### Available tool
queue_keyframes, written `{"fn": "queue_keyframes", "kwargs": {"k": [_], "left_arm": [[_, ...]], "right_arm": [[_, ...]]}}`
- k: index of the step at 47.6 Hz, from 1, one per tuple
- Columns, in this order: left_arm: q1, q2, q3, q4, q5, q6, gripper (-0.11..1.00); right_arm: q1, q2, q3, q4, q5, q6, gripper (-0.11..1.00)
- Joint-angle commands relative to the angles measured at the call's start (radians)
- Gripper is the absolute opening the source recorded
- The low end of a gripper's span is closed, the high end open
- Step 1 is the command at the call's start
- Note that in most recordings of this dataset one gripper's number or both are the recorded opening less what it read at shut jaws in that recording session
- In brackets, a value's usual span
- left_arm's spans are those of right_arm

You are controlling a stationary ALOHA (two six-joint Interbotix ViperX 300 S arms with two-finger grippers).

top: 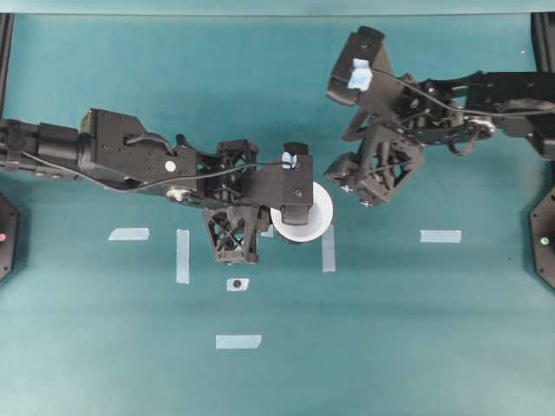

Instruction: Holding the cup holder with the left arm, the right arm places the cup into the cup holder.

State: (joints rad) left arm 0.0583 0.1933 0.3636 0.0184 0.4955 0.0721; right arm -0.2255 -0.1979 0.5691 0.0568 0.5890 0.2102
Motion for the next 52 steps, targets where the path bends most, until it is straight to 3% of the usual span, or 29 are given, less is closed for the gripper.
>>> {"fn": "queue_keyframes", "kwargs": {"k": [1,52], "left_arm": [[-0.006,-0.012,-0.017,0.002,-0.008,-0.002,0.21],[-0.011,0.012,-0.002,0.002,-0.041,-0.023,0.21]], "right_arm": [[-0.003,-0.084,-0.005,-0.002,-0.006,0.006,0.92],[0.006,-0.092,0.014,0.000,-0.009,0.006,0.92]]}}
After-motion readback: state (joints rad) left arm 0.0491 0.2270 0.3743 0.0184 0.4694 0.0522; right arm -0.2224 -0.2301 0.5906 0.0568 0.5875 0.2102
